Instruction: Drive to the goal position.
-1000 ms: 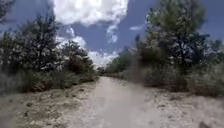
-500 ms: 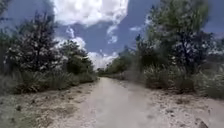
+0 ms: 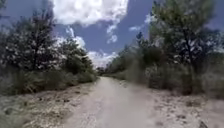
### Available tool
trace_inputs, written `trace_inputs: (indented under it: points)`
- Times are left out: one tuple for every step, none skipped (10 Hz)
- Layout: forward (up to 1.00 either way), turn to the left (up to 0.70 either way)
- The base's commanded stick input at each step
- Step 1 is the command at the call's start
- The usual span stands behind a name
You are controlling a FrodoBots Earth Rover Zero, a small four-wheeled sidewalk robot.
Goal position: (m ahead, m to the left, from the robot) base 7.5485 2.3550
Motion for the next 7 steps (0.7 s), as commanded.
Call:
trace_inputs:
  points:
    - [0.45, 0.0]
    - [0.45, 0.0]
    - [0.45, 0.0]
    - [0.45, 0.0]
    - [0.45, 0.0]
    - [0.45, 0.0]
    - [0.45, 0.0]
